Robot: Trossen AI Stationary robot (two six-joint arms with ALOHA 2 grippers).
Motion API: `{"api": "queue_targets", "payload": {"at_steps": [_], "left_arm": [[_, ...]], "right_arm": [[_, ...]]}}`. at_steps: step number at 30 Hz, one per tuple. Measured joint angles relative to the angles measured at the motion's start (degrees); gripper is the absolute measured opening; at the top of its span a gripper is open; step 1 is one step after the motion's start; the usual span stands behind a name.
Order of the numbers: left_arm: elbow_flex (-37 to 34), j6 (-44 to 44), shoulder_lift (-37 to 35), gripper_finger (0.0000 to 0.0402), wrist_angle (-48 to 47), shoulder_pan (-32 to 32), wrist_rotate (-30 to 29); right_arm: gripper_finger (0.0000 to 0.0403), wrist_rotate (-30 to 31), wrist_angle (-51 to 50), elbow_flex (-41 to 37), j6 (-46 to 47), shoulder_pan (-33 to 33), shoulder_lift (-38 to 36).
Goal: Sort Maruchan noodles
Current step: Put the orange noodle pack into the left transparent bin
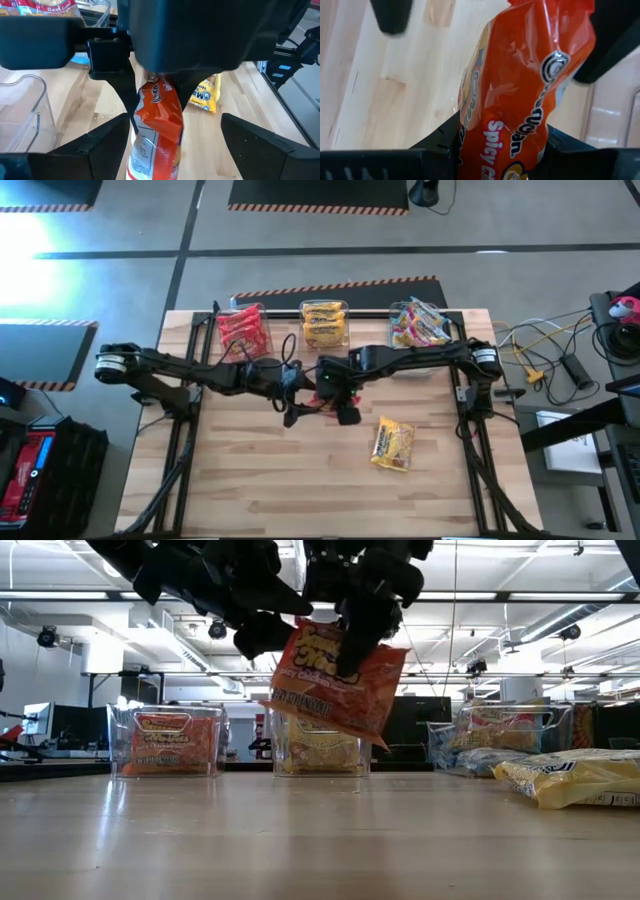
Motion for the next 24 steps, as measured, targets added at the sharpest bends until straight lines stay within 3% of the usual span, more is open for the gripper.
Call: {"api": "queue_targets", "payload": {"at_steps": [12, 24], "left_arm": [[-0.1, 0.0, 0.0, 0.0288, 0.5, 0.1, 0.0], [-0.2, 0.2, 0.2, 0.0213, 0.1, 0.5, 0.2]], "right_arm": [[0.0136, 1.2, 2.9, 1.9, -3.3, 0.2, 0.0], [0.0136, 1.2, 3.8, 1.9, -4.6, 0.5, 0.0]]}}
